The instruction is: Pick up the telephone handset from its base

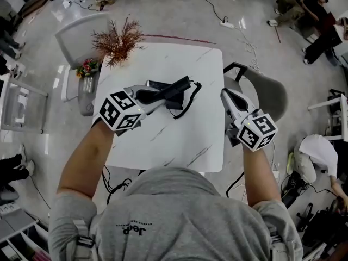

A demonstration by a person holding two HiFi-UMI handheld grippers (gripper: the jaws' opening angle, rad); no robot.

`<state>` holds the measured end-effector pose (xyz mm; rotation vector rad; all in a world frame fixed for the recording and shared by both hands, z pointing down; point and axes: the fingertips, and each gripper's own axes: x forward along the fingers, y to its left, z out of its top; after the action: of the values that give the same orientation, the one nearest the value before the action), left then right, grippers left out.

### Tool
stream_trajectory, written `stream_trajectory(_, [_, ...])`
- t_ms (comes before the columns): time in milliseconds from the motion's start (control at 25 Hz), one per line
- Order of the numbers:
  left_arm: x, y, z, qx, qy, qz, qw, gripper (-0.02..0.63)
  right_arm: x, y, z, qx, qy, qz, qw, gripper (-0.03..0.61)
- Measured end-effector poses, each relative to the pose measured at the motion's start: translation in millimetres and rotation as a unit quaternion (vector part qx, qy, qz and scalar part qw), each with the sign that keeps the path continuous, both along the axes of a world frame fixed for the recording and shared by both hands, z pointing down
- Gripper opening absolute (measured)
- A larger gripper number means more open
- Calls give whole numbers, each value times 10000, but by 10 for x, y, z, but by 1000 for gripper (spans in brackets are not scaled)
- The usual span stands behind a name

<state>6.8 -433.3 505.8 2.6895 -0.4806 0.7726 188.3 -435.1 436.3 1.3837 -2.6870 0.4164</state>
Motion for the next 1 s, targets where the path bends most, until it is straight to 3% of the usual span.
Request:
stream_trajectory(240, [-204,-63,-821,44,1174,-558,9915,138,-128,14,-464,343,-5,-93,9994,4])
stream_trajectory(600, [-407,-43,-1828,-36,2896,-886,9530,138,-338,5,-1156,831,-109,-292,9961,5])
stream_trajectory(1000, [-740,-139,-2529,687,3736,-1246,9166,138,-454,-89,-1724,1250,-220,-376,9912,3])
